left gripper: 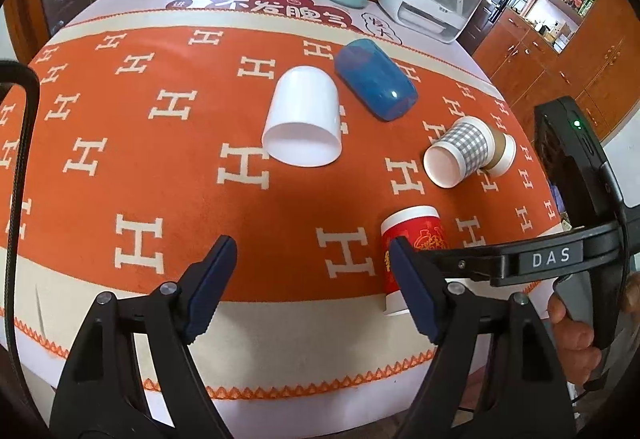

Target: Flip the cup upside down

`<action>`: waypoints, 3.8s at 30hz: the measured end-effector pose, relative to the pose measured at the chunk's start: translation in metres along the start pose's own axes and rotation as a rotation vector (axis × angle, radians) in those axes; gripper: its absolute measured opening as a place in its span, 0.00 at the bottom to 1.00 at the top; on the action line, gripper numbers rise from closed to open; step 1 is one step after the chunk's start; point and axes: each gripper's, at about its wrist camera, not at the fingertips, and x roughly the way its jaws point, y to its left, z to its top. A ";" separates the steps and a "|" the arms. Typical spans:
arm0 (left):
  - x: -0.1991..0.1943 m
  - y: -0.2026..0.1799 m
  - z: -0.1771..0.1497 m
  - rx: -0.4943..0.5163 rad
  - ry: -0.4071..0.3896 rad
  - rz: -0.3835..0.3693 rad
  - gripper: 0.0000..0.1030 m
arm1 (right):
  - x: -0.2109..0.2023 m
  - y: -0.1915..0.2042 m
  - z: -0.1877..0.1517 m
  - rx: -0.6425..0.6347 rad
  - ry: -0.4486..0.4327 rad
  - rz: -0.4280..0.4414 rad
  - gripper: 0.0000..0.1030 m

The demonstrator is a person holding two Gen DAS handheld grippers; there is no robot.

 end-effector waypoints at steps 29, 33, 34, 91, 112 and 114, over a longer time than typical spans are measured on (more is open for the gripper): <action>0.007 0.009 -0.003 -0.089 -0.051 0.086 0.74 | 0.007 0.037 -0.028 -0.334 -0.640 -0.127 0.59; 0.006 0.007 -0.002 -0.085 -0.062 0.090 0.74 | 0.012 0.037 -0.045 -0.397 -0.645 -0.157 0.59; 0.006 0.007 -0.002 -0.085 -0.064 0.088 0.74 | 0.013 0.037 -0.051 -0.416 -0.648 -0.167 0.59; -0.114 -0.120 0.020 0.131 -0.302 0.238 0.81 | -0.204 0.033 -0.146 -0.229 -0.788 -0.203 0.82; -0.121 -0.117 0.025 0.116 -0.343 0.270 0.81 | -0.212 0.047 -0.146 -0.258 -0.812 -0.223 0.84; -0.121 -0.116 0.026 0.114 -0.342 0.272 0.81 | -0.212 0.047 -0.145 -0.258 -0.812 -0.223 0.84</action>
